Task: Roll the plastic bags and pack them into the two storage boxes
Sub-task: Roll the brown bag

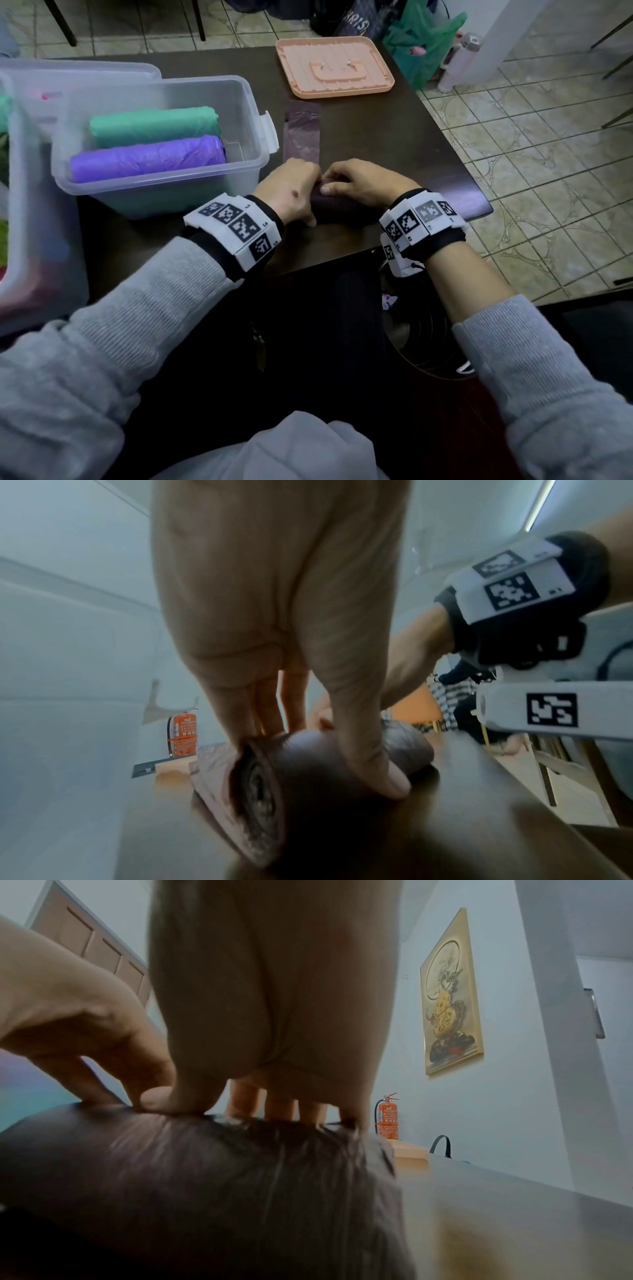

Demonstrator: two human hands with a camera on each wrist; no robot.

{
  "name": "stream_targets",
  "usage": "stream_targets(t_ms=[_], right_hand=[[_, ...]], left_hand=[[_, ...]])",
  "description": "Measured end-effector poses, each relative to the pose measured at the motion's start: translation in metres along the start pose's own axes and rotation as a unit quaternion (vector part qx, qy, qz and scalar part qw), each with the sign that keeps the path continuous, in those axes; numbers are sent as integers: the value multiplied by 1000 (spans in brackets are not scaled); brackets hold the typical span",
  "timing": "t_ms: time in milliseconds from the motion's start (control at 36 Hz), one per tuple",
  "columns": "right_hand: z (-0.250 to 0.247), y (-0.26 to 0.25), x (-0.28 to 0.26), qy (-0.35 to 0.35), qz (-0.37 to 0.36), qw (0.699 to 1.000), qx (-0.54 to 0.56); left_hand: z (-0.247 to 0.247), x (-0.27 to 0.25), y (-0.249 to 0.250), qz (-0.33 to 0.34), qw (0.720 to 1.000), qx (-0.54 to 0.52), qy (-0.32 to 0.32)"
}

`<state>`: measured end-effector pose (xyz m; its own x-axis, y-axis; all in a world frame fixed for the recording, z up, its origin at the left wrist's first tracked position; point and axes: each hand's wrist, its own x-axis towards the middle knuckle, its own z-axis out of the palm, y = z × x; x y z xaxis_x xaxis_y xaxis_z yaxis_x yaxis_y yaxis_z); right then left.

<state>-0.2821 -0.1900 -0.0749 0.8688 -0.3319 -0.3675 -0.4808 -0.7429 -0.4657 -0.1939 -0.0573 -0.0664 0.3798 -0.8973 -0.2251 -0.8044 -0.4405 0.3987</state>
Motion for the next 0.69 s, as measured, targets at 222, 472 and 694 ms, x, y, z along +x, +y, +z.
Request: stream_targets(t_ms=[222,472,694], right_hand=[[8,3,6,124,-9,992,-4],[26,2,-13,125,-70,987,-68],[33,3,-13,131,-47,988,-68]], left_hand=[[14,9,-3,5,997,72,26],[0,21,-9,24,996,73,-45],[4,22,-14,21,998,0,-53]])
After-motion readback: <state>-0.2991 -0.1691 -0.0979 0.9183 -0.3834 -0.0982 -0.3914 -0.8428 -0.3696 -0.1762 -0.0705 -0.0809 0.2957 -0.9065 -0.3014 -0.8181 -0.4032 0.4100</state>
